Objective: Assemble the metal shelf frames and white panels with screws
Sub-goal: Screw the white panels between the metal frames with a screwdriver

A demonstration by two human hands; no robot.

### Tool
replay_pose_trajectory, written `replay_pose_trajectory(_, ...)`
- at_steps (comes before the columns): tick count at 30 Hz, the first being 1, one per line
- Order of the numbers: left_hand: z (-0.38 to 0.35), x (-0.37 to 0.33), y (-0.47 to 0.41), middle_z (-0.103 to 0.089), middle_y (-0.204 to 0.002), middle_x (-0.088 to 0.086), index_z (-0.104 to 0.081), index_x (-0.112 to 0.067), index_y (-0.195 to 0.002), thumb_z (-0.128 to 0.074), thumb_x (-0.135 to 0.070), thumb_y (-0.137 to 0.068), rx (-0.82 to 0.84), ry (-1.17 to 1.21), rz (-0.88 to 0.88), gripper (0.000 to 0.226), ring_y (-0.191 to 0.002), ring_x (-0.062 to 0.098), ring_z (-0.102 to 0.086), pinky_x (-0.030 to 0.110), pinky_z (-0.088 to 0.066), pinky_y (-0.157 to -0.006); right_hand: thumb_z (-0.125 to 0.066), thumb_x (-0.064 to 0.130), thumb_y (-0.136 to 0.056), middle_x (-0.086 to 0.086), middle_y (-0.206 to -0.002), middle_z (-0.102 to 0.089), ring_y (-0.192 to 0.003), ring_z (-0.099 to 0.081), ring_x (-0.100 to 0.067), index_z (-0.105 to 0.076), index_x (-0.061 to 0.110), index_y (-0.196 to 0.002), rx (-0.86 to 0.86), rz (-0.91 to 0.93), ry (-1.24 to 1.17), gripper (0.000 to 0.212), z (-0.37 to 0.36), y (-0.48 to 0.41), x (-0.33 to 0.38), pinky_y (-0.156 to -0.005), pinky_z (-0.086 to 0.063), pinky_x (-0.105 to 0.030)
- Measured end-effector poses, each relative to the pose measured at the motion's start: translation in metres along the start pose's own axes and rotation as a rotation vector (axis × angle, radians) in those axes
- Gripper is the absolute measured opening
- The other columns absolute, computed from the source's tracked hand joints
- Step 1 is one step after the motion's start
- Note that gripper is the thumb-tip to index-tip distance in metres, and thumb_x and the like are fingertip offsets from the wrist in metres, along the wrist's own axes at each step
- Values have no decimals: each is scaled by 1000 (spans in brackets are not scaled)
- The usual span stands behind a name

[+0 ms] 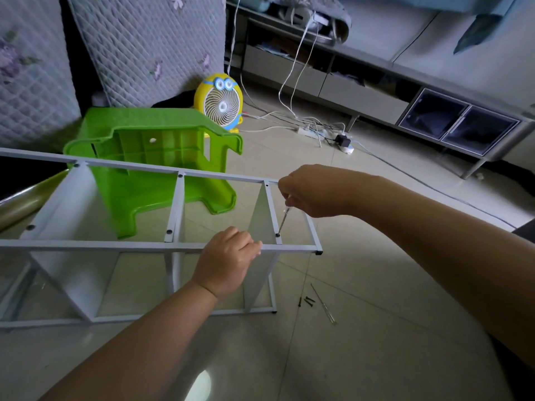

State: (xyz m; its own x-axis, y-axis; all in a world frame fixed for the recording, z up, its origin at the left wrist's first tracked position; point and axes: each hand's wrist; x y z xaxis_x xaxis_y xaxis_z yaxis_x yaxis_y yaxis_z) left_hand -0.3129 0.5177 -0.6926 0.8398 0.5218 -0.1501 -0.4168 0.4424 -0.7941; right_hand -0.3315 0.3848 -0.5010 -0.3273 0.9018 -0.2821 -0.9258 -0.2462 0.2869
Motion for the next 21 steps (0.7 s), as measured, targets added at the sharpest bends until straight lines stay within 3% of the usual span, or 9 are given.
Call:
replay_pose_trajectory(3, 1, 0, 0, -54, -55, 5, -72, -6, -69, -51, -11, -78, 10, -1, -4, 23, -64, 18, -31, 27, -43, -45, -40, 21, -98, -14, -111, -58, -102, -53, -26, -53, 3, -114, -11, -20, 4, 27, 4, -4, 3, -70, -32, -24)
replay_pose_trajectory(5, 0, -1, 1, -55, -56, 5, -72, -5, -69, -50, -11, -78, 17, 6, -4, 24, -64, 18, -31, 27, -44, -46, -40, 20, -98, -12, -102, -58, -93, -50, -27, -55, 1, -110, -10, -46, 12, 27, 5, -7, 6, -60, -30, -20)
replay_pose_trajectory(8, 1, -1, 1, -55, -56, 6, -72, -5, -69, -49, -11, -78, 27, 19, 9, 25, -65, 18, -31, 27, -44, -45, -39, 16, -97, -1, -70, -40, -80, -39, -19, -47, 4, -76, -28, -135, -35, 26, 2, -9, 13, -49, -25, -19)
replay_pose_trajectory(11, 1, -2, 0, -55, -56, 6, -71, -5, -69, -48, -12, -78, 32, 25, 20, 26, -64, 18, -31, 26, -43, -45, -40, 14, -95, -3, -73, -36, -78, -39, -20, -33, 7, -64, -56, -261, -118, 33, -6, -11, 18, -59, -31, -26)
replay_pose_trajectory(13, 1, -2, 1, -54, -55, 5, -71, -5, -68, -48, -11, -77, 33, 32, 30, 26, -64, 18, -31, 26, -43, -44, -41, 14, -94, -2, -66, -33, -68, -39, -22, -27, 11, -59, -83, -307, -153, 38, -11, -9, 17, -51, -28, -24)
replay_pose_trajectory(15, 1, -2, 1, -54, -55, 5, -71, -6, -67, -48, -11, -77, 36, 32, 38, 25, -64, 17, -31, 26, -42, -45, -42, 15, -94, 0, -63, -30, -66, -39, -22, -35, 5, -65, -98, -317, -181, 31, -15, -6, 14, -50, -29, -23)
replay_pose_trajectory(18, 1, -2, 1, -53, -55, 4, -70, -7, -67, -48, -12, -77, 45, 23, 45, 25, -64, 17, -31, 24, -41, -47, -42, 16, -95, 2, -65, -31, -72, -41, -19, -56, 8, -99, -85, -217, -18, 17, -16, 4, 10, -57, -35, -27)
replay_pose_trajectory(21, 3, -3, -1, -51, -54, 4, -69, -8, -65, -47, -12, -76, 39, 12, 51, 25, -64, 16, -30, 24, -40, -46, -37, 10, -96, -3, -87, -50, -83, -41, -19, -57, 7, -109, -81, -13, 223, 24, -15, 10, 9, -63, -35, -26)
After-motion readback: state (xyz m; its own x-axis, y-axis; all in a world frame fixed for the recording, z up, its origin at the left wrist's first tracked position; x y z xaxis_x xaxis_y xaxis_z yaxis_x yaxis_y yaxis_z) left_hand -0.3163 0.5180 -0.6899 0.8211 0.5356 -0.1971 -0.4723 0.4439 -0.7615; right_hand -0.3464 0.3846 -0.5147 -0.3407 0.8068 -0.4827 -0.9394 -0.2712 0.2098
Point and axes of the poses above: each hand's wrist, its own y-axis away from the middle knuckle, its own z-axis out of the back of the hand, x = y × z
